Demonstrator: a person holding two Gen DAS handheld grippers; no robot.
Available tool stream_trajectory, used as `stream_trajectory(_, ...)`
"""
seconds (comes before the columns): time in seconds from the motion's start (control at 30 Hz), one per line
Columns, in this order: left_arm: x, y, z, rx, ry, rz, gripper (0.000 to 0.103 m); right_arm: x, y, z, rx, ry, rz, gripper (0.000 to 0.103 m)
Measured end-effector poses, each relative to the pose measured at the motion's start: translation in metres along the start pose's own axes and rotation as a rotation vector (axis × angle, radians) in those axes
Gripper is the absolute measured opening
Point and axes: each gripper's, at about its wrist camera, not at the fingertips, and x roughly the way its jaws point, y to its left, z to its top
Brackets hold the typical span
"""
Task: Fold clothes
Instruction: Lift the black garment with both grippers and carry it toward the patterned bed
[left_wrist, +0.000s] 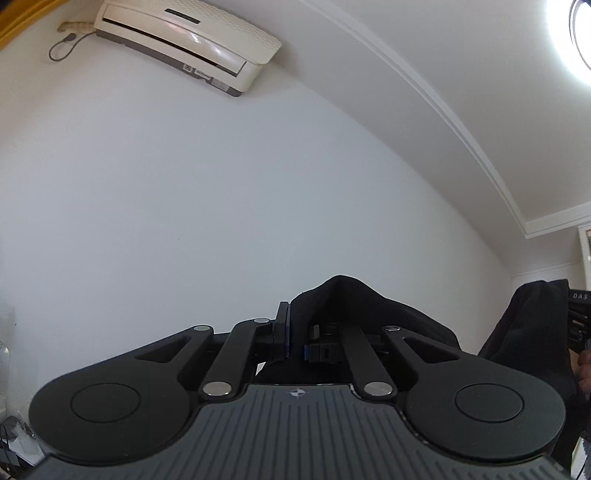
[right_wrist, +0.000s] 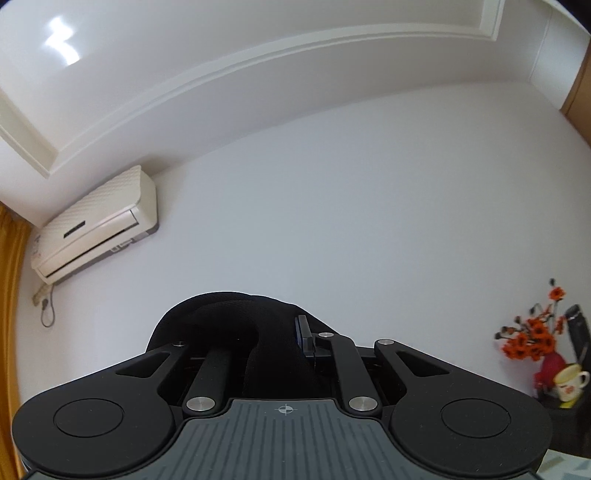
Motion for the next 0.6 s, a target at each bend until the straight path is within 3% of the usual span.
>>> stream_trajectory(0.17,0.047,-0.032,-0.020,-0.024,-0.091,0.130,0.006,0.091,-0.035,0.062,-0.006,-0.060,0.149,0.012)
stream_trajectory(0.27,0.067,-0.054,-0.037,0.007,-0.159,0.175,0.007,0.116,-0.059,0.089,-0.047,-0.152,0.184,0.012)
stream_trajectory(0.33,0.083,-0.070,-0.048,0.054,-0.176,0.197,0.007,0.124,-0.080,0.097,-0.082,-0.170,0.188,0.012)
stream_trajectory(0.47,0.120,-0.094,-0.091,0.160,-0.135,0.254,0.007,0.129,-0.135,0.078,-0.176,-0.094,0.126,0.012)
stream_trajectory(0.53,0.137,-0.094,-0.111,0.171,-0.049,0.275,0.007,0.130,-0.161,0.050,-0.249,0.002,0.057,0.012)
stream_trajectory(0.6,0.152,-0.085,-0.139,0.177,0.077,0.296,0.007,0.136,-0.196,0.004,-0.342,0.154,-0.043,0.012)
